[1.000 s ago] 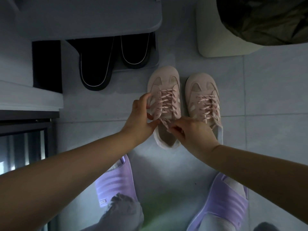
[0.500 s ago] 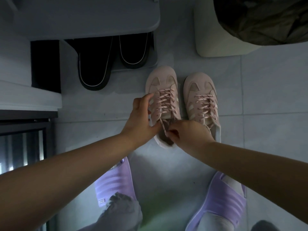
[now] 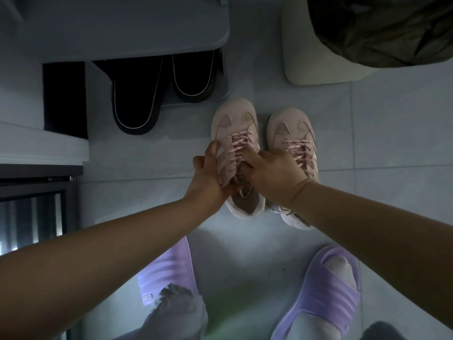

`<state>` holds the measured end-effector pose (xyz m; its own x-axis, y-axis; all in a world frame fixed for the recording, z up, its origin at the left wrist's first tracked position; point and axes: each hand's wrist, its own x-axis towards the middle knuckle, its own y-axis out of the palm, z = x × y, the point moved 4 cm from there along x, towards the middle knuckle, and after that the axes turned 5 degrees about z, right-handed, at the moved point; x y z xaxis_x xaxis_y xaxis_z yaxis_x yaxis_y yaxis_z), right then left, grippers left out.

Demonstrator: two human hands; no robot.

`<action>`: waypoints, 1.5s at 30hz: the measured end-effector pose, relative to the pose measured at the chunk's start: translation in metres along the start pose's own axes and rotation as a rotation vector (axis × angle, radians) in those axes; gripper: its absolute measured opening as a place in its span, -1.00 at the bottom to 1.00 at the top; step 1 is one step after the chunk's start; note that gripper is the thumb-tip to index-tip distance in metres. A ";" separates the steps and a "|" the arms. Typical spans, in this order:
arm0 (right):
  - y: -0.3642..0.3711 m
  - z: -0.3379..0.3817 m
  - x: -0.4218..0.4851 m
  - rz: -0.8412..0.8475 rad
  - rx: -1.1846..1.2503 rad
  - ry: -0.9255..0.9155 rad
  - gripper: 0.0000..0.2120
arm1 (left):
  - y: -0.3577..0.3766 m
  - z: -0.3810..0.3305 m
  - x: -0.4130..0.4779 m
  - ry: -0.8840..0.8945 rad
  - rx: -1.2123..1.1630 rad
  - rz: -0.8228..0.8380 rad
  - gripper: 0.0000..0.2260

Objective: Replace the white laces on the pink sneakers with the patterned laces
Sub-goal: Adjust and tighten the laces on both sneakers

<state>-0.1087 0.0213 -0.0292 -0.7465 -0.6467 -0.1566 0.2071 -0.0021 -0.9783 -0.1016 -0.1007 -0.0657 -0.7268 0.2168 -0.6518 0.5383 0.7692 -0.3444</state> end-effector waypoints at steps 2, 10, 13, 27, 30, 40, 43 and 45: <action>-0.001 -0.002 -0.002 -0.046 0.012 -0.022 -0.89 | -0.001 -0.005 0.001 0.035 0.024 -0.015 -0.14; -0.002 -0.010 -0.015 -0.189 0.119 -0.095 -0.81 | -0.003 -0.012 -0.002 0.126 0.073 -0.015 -0.17; -0.001 -0.012 -0.026 -0.121 0.249 -0.006 -0.77 | 0.000 -0.011 -0.006 0.137 0.104 -0.003 -0.18; 0.044 -0.058 -0.108 0.539 0.672 0.817 -0.58 | 0.021 0.008 0.009 -0.152 0.186 0.084 -0.24; 0.041 -0.050 -0.091 0.429 0.618 0.772 -0.55 | 0.011 0.006 0.015 -0.130 0.274 0.019 -0.41; 0.040 -0.048 -0.070 0.418 0.850 1.023 -0.18 | -0.008 0.007 0.015 -0.106 0.363 -0.007 -0.28; 0.042 -0.053 -0.069 0.380 0.862 1.099 -0.24 | -0.010 0.008 0.015 -0.095 0.374 -0.022 -0.19; 0.041 -0.056 -0.071 0.342 0.820 1.087 -0.23 | -0.009 0.008 0.014 -0.095 0.359 -0.033 -0.16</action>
<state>-0.0821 0.1098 -0.0656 -0.6163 0.1993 -0.7619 0.4991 -0.6495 -0.5736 -0.1135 -0.1099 -0.0776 -0.7123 0.1256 -0.6906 0.6429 0.5116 -0.5701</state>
